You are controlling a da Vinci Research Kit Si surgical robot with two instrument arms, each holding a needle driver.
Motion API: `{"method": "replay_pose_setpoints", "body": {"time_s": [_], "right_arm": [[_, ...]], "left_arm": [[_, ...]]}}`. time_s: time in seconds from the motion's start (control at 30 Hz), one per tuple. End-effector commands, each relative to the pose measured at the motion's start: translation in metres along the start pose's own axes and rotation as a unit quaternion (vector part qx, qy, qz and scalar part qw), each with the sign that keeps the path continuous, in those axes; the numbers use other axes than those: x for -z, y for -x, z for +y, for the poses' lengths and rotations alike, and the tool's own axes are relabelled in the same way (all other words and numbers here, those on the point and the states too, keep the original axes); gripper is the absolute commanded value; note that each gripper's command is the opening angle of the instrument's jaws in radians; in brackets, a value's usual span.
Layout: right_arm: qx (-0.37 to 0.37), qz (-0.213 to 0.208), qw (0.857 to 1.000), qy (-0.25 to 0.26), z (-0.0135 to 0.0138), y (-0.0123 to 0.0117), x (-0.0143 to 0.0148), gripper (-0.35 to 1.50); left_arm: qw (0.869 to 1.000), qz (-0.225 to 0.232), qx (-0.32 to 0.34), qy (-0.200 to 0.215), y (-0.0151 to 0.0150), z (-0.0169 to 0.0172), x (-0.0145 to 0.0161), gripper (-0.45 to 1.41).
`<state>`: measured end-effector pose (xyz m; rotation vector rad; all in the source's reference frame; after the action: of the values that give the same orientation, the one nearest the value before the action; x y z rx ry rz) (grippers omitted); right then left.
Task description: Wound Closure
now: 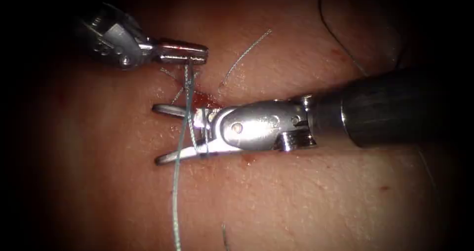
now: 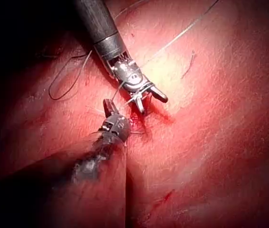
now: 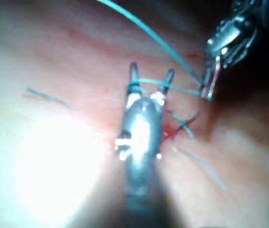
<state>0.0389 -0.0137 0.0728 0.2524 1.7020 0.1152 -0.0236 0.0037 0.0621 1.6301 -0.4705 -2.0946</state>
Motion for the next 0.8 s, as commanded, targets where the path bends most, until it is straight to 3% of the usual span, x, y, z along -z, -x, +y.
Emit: {"method": "replay_pose_setpoints", "body": {"time_s": [0.03, 0.43, 0.8], "right_arm": [[-0.014, 0.018, 1.0, 0.003, -0.0004, 0.0007, -0.0004, 0.9], [-0.054, 0.082, 0.995, 0.021, 0.0004, -0.0002, 0.0002, 0.88], [-0.087, 0.091, 0.991, 0.043, 0.0021, -0.0012, 0.0018, 0.88]], "left_arm": [[1.0, 0.001, -0.001, 0.001, 0.0004, 0.0004, -0.0007, -0.45], [1.0, 0.006, 0.001, 0.001, 0.0004, 0.0019, -0.0002, -0.45], [1.0, 0.012, 0.004, 0.003, 0.0013, 0.004, 0.0014, -0.45]]}}
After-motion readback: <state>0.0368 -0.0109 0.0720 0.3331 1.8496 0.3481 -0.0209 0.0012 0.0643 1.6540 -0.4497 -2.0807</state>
